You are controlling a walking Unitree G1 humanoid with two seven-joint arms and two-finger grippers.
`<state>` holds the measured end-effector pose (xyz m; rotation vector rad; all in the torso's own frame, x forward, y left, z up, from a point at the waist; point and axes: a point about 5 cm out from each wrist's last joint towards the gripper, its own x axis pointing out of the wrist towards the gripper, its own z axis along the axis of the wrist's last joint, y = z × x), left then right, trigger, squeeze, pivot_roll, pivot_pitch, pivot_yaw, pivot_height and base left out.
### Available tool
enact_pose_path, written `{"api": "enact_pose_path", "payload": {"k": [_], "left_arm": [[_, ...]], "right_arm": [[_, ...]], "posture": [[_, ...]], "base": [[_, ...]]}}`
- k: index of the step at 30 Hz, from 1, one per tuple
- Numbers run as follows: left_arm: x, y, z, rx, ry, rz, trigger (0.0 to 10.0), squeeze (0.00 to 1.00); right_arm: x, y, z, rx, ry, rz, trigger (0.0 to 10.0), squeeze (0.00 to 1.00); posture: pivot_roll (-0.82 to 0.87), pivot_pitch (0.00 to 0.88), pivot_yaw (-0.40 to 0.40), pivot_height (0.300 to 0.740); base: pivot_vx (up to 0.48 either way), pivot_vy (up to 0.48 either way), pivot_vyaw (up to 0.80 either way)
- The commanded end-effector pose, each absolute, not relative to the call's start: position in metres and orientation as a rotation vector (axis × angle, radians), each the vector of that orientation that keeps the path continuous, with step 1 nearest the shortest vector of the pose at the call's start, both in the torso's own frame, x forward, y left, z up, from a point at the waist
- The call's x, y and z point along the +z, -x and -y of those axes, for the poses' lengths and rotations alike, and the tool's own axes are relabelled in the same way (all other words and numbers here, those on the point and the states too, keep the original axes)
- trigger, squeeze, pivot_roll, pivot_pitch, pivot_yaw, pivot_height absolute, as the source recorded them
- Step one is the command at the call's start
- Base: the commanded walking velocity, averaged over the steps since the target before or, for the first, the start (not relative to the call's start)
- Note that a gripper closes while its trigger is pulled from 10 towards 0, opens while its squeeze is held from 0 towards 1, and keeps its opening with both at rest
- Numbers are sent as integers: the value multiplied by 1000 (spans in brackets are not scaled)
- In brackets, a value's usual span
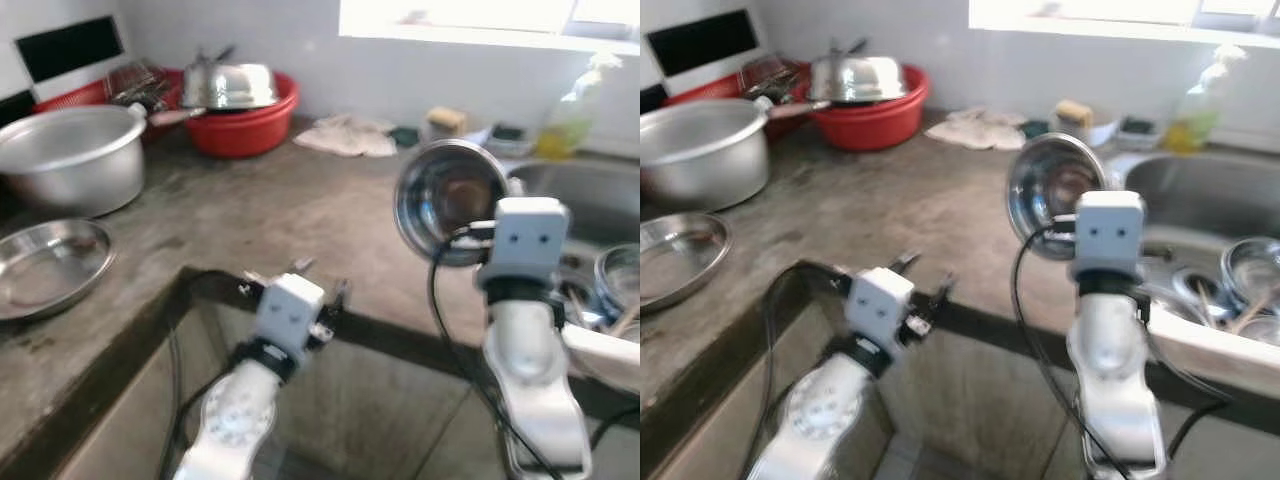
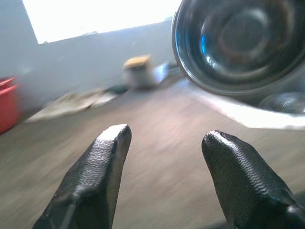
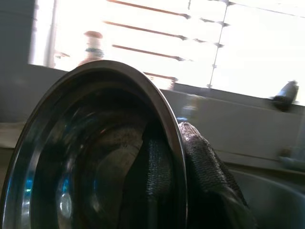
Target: Kitchen organization
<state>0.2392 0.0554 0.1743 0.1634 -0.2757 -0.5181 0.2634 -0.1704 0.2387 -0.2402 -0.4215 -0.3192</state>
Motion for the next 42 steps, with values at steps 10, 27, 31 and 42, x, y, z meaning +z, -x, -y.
{"api": "enact_pose_path", "payload": {"k": [10,27,31,42], "left_arm": [[171,-244,-69,-471,-103,237,10000,0],[170,-243,-68,-486,-130,245,10000,0],[170,-243,-68,-487,-128,244,10000,0],[170,-243,-68,-491,-113,248,10000,0]], "right_arm": [[242,-264,163,-284,229,440,0,0],[243,-273,155,-190,225,424,10000,0],[245,-274,153,-180,213,429,10000,0],[249,-277,156,-183,187,432,10000,0]], "posture": [[151,53,-13,740],[155,56,-16,740],[153,56,-14,740],[153,54,-17,740]], "base": [[30,-162,-766],[81,-332,6],[306,-368,800],[410,-123,124]]}}
